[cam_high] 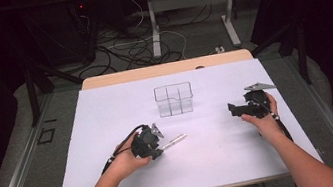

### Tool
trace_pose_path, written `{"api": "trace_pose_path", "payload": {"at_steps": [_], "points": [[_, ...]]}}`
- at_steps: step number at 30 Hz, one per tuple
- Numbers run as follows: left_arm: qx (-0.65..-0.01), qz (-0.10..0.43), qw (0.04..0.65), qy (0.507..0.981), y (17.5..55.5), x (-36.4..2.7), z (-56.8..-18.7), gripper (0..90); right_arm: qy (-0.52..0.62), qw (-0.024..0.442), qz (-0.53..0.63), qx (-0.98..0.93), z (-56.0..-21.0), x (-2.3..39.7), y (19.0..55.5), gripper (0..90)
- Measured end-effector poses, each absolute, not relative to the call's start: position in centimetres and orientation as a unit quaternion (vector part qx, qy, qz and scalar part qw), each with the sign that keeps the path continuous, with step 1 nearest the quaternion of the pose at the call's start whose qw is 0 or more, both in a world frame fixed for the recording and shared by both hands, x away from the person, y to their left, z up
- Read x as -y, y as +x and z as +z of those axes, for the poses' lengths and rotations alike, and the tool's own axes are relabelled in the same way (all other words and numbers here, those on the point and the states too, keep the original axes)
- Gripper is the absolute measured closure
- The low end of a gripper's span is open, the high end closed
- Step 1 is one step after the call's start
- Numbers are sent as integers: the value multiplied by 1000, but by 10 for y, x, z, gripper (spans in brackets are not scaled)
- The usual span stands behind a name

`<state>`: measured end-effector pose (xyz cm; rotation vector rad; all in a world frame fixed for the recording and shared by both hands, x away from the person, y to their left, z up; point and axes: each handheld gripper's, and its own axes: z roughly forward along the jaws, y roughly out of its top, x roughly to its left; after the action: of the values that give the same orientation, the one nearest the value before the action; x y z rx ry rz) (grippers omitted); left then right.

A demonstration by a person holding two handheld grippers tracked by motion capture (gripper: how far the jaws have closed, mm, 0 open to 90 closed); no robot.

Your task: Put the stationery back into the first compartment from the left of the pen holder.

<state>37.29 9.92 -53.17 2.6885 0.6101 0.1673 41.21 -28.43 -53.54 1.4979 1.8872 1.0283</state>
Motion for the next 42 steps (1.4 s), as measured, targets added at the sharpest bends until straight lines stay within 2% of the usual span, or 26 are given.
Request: {"api": "trace_pose_path", "payload": {"at_steps": [12, 29, 42], "points": [[-201, 54, 181, 961, 374, -96, -531, 790, 551, 257, 379, -698, -536, 284, 412, 32], [-189, 52, 177, 965, 376, -96, -530, 800, 551, 255, 383, -696, -536, 283, 412, 36], [-211, 21, 194, 958, 379, -100, -525, 802, 545, 240, 389, -703, -534, 277, 410, 64]]}}
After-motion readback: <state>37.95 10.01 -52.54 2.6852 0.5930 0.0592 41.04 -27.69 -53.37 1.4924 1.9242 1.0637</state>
